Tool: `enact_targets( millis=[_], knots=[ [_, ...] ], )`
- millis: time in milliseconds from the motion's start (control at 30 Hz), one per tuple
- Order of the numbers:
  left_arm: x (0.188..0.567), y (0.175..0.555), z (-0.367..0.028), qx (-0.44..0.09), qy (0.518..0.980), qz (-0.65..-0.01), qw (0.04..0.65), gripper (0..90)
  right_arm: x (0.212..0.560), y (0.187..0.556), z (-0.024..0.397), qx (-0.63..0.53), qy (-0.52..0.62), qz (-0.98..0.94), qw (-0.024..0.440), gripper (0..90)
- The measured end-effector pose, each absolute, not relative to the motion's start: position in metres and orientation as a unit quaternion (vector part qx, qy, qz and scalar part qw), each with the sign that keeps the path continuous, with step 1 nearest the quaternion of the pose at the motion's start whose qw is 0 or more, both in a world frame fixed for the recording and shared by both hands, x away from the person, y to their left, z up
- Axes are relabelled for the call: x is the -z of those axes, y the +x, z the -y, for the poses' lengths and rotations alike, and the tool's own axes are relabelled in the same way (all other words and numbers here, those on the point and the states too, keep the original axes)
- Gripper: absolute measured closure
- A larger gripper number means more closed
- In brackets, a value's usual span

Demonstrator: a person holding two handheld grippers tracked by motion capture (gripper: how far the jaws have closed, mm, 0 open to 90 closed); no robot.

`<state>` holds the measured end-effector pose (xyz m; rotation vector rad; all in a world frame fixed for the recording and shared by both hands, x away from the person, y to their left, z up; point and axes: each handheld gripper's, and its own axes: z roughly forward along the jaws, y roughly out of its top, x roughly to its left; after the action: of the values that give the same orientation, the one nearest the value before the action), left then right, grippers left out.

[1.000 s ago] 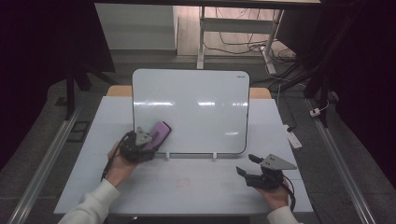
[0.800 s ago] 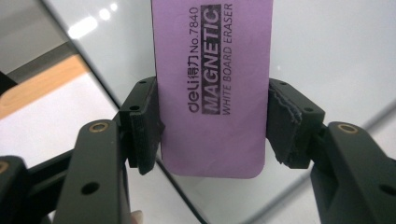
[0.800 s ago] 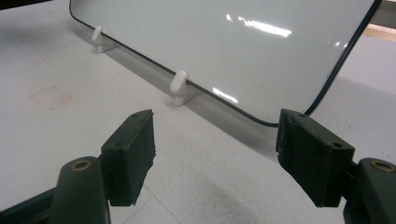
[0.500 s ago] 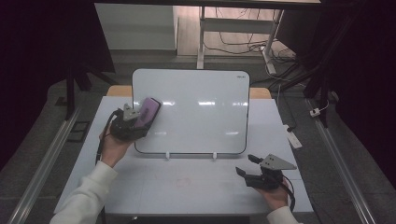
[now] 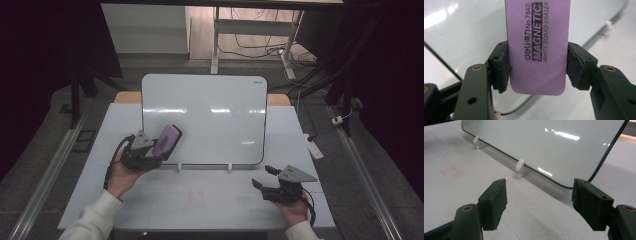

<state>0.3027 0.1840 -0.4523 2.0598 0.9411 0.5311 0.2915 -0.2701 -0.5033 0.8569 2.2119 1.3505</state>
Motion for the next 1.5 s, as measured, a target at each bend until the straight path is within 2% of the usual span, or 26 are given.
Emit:
enact_targets(
  millis=[267, 600, 1133, 1500],
  knots=[
    [0.460, 0.285, -0.183, -0.169, 0.814, -0.350, 0.432, 41.1, 0.503, 0.291, 0.268, -0.487, 0.307, -0.793, 0.202, 27.8],
    [0.468, 0.278, -0.179, -0.134, 0.828, -0.316, 0.443, 41.1, 0.501, 0.291, 0.265, -0.494, 0.297, -0.795, 0.189, 27.5],
    [0.476, 0.270, -0.149, -0.100, 0.862, -0.253, 0.428, 41.0, 0.489, 0.288, 0.257, -0.511, 0.272, -0.797, 0.174, 27.3],
    [0.481, 0.273, -0.132, -0.085, 0.878, -0.224, 0.414, 41.0, 0.475, 0.290, 0.230, -0.510, 0.226, -0.819, 0.136, 26.5]
  ],
)
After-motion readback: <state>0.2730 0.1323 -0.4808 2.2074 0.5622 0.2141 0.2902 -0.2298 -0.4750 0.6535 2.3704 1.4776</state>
